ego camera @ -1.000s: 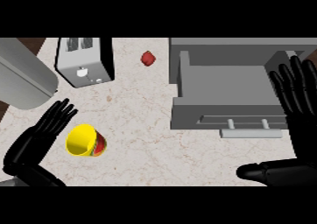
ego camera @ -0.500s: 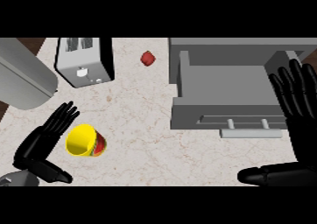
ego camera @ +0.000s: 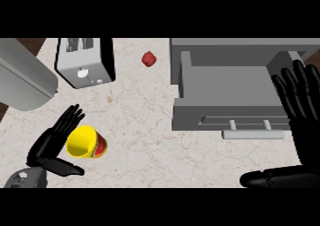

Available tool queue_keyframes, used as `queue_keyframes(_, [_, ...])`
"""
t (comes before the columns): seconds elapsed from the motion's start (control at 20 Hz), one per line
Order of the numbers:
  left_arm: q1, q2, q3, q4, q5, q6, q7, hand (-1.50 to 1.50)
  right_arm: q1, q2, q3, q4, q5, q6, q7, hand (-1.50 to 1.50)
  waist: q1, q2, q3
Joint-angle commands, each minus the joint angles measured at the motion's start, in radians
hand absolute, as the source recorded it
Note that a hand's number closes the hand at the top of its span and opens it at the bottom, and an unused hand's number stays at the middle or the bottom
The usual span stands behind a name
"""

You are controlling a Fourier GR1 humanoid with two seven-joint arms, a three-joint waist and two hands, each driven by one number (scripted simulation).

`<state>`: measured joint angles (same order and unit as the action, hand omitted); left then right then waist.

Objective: Pick up the cup, place it into the drawer and close the drawer

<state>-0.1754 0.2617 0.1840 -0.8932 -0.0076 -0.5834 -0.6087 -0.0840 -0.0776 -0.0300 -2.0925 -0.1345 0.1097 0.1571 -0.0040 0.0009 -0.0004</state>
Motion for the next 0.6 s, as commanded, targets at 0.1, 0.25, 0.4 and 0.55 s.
queue_keyframes(0.1, [-0.064, 0.025, -0.012, 0.169, -0.050, -0.019, -0.176, -1.50, 0.020, -0.007, -0.011, 0.022, -0.014, 0.030, -0.026, -1.50, -0.001, 0.000, 0.000])
queue_keyframes(0.25, [-0.057, 0.024, -0.040, 0.219, -0.073, -0.020, -0.248, -1.50, -0.077, 0.004, 0.010, 0.021, 0.016, -0.029, 0.054, -1.50, 0.001, 0.001, -0.001])
queue_keyframes(0.4, [-0.114, 0.039, -0.043, 0.318, -0.091, -0.004, -0.285, -1.50, -0.024, -0.006, 0.001, 0.004, 0.001, 0.001, 0.029, -1.50, -0.004, 0.001, -0.001])
queue_keyframes(0.55, [-0.088, 0.011, -0.070, 0.311, -0.093, 0.002, -0.306, -1.50, -0.060, -0.030, -0.034, 0.013, -0.036, 0.010, 0.057, -1.50, -0.001, 0.001, -0.001])
